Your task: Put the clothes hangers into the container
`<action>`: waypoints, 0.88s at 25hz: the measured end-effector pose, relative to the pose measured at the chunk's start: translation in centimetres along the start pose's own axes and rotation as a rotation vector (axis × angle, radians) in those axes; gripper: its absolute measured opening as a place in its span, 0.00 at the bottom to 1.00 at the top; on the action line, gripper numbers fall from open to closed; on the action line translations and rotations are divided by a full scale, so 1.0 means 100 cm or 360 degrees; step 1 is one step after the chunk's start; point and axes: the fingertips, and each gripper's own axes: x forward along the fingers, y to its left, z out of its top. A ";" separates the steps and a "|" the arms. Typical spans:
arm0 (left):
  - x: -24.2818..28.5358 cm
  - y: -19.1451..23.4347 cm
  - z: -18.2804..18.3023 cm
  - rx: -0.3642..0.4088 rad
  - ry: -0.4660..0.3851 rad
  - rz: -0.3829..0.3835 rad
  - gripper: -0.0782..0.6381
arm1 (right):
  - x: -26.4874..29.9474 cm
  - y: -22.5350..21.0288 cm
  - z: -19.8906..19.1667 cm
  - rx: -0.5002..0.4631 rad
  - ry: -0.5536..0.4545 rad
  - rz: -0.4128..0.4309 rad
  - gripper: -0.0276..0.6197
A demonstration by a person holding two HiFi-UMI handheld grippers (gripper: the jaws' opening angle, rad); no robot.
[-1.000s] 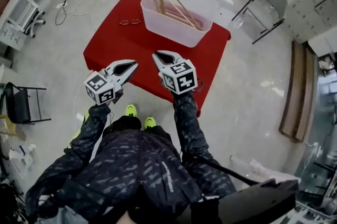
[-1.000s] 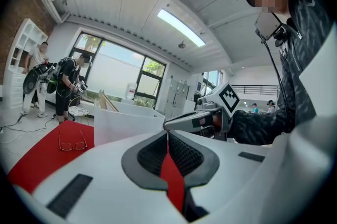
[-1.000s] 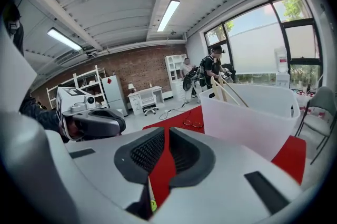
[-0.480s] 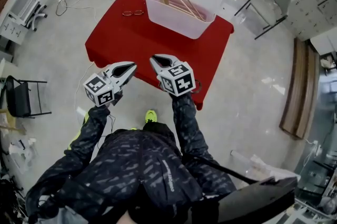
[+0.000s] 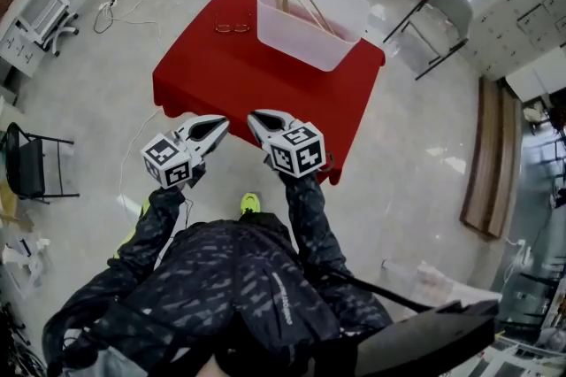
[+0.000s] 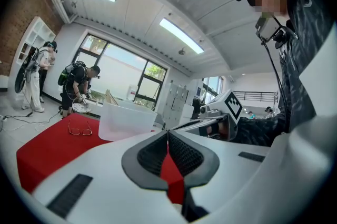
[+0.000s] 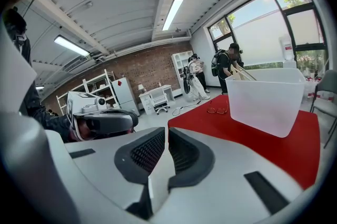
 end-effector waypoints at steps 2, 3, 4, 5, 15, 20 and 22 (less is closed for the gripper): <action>-0.018 -0.008 0.001 -0.0002 -0.0011 -0.0021 0.13 | -0.001 0.023 -0.005 -0.0008 0.0001 -0.0004 0.09; -0.027 -0.013 0.002 -0.0002 -0.0019 -0.0032 0.13 | -0.002 0.036 -0.007 -0.0013 0.0004 -0.0006 0.09; -0.036 -0.018 0.003 -0.0003 -0.0027 -0.0045 0.13 | -0.002 0.048 -0.009 -0.0019 0.0007 -0.0009 0.09; -0.045 -0.023 0.003 -0.0005 -0.0034 -0.0060 0.13 | -0.003 0.059 -0.011 -0.0023 0.0010 -0.0017 0.09; -0.120 -0.079 -0.032 -0.0053 -0.0045 -0.0204 0.13 | -0.025 0.153 -0.051 -0.0063 -0.0051 -0.0170 0.07; -0.145 -0.108 -0.042 -0.0066 -0.0055 -0.0249 0.13 | -0.036 0.193 -0.066 -0.0120 -0.0037 -0.0174 0.07; -0.149 -0.116 -0.041 -0.0051 -0.0056 -0.0261 0.13 | -0.038 0.201 -0.068 -0.0122 -0.0041 -0.0164 0.07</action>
